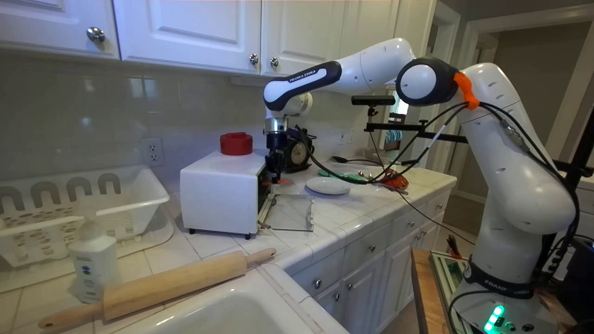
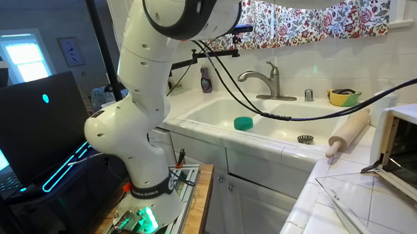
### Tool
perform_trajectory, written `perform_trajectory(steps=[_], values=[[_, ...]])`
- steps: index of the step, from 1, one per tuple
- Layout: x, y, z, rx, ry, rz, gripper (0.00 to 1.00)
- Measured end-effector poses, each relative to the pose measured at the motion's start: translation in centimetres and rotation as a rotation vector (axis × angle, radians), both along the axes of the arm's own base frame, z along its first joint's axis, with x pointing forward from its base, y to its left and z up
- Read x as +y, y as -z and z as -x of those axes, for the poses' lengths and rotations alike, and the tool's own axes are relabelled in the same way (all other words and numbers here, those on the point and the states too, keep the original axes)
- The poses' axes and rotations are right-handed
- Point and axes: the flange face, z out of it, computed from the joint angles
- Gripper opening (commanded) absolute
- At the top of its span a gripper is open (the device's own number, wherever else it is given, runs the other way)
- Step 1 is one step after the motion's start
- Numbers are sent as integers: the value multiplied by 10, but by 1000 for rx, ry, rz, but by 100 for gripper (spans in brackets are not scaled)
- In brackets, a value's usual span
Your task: Use the fish slice to take the black measuring cup out of the open oven.
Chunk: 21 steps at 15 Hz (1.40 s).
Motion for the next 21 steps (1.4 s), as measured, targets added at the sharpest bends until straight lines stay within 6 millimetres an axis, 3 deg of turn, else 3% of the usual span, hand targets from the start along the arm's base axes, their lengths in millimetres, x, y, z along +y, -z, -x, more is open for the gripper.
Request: perform_trajectory(steps=[9, 21], values=[[-13, -13, 9, -21, -15, -1, 5], [-15, -13, 52, 54, -48, 56, 5]])
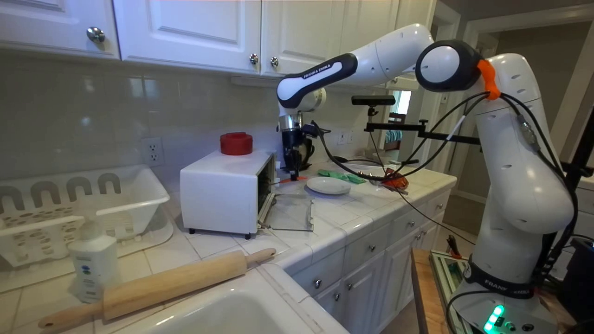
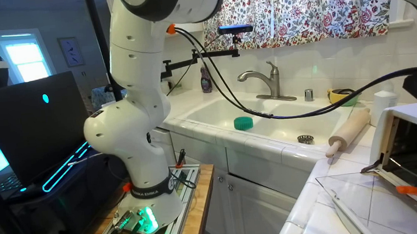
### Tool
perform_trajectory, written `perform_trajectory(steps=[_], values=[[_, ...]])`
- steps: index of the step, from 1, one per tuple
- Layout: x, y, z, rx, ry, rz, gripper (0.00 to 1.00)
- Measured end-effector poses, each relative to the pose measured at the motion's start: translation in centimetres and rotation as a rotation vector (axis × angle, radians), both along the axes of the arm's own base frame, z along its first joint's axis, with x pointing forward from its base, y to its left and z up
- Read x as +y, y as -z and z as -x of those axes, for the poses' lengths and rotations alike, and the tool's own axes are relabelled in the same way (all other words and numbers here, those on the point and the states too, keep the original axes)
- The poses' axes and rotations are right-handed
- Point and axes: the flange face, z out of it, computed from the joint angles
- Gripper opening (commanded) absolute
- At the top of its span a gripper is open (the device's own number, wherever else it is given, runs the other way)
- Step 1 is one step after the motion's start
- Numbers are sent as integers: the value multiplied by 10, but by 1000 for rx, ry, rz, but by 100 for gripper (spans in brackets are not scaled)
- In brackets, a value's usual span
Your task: Use the fish slice to take the black measuring cup out of the open oven.
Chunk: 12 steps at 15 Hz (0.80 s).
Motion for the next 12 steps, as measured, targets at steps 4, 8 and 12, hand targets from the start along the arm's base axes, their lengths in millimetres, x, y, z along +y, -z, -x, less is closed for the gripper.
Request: perform_trajectory(steps=[4, 8, 12], values=[[6, 1, 16, 27, -17, 19, 5], [5, 0, 29, 23, -13, 30, 5], [10, -3, 44, 20, -12, 27, 5]])
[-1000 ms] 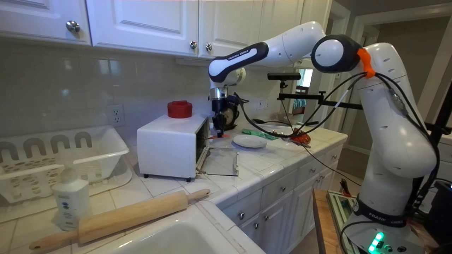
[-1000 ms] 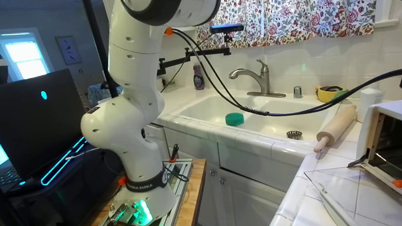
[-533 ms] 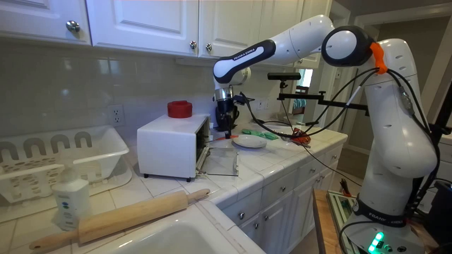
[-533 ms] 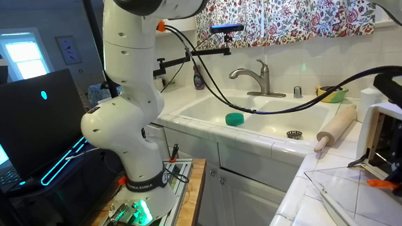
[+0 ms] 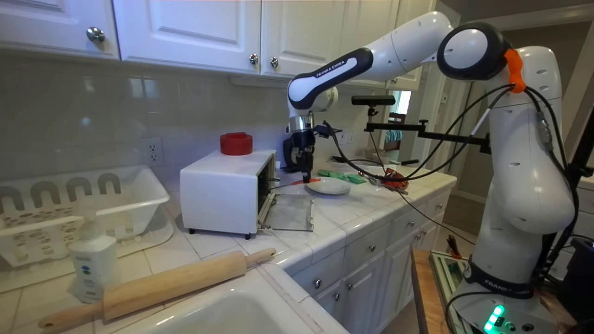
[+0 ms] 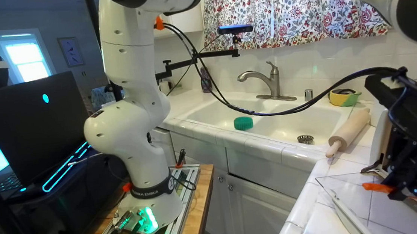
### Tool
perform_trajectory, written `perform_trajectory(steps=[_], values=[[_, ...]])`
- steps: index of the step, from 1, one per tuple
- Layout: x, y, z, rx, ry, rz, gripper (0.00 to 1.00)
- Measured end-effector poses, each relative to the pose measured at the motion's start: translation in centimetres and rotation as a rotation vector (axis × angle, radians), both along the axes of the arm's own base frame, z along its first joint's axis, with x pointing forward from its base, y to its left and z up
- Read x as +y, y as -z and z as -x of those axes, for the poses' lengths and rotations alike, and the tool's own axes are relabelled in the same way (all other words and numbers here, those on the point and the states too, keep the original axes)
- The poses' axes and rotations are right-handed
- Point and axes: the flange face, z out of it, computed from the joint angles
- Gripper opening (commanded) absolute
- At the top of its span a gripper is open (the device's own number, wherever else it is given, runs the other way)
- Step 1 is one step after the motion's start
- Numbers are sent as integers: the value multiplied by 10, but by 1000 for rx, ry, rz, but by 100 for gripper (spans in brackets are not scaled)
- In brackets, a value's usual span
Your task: Use the fish slice to take the black measuring cup out of the open oven.
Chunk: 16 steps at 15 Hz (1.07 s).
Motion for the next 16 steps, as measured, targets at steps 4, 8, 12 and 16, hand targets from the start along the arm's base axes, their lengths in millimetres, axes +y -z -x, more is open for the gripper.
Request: perform_trajectory(steps=[4, 8, 12, 16], values=[[7, -4, 20, 6, -11, -10, 5], [5, -4, 43, 1, 1, -12, 5], [-6, -7, 71, -21, 37, -8, 5], [-22, -10, 102, -42, 93, -13, 5]])
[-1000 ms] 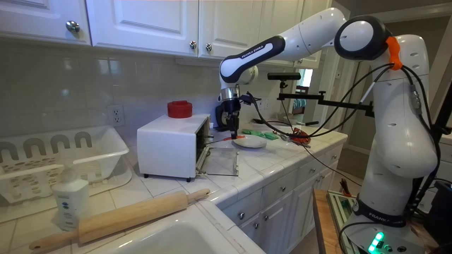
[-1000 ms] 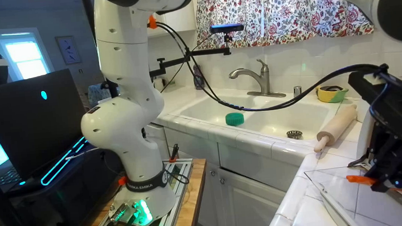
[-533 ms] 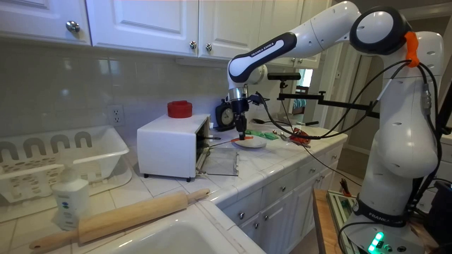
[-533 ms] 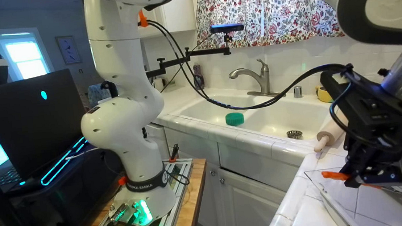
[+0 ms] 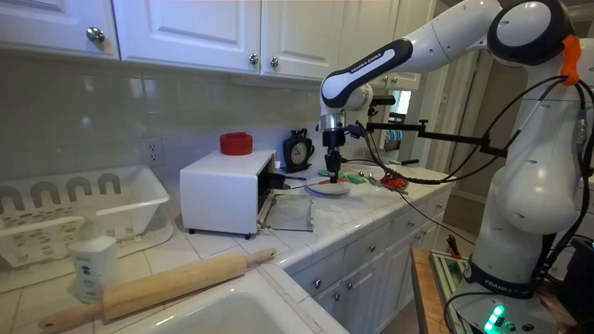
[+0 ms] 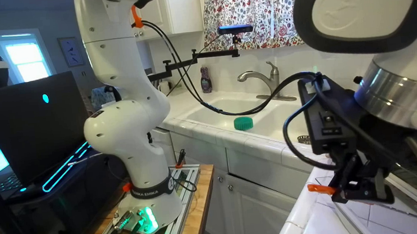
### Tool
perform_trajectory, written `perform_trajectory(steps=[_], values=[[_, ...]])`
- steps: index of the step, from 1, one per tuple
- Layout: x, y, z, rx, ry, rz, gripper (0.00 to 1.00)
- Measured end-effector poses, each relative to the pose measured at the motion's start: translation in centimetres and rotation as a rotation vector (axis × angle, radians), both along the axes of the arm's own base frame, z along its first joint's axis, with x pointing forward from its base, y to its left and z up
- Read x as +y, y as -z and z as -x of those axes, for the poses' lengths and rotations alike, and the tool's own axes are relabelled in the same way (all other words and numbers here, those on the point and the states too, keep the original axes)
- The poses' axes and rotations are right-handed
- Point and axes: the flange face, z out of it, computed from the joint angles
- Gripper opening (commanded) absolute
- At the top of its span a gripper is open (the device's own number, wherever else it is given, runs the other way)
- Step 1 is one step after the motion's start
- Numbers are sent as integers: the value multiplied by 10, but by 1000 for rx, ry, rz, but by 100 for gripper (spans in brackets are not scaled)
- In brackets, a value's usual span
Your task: Use the fish slice to take the black measuring cup out of the open oven.
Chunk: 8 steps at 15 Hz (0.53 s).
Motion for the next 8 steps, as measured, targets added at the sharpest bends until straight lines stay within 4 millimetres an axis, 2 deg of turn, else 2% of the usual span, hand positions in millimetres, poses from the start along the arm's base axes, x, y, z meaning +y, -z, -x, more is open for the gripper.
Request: perform_trajectory(steps=[5, 8], values=[[-21, -1, 34, -5, 71, -24, 5], [-42, -2, 50, -23, 147, -56, 5]])
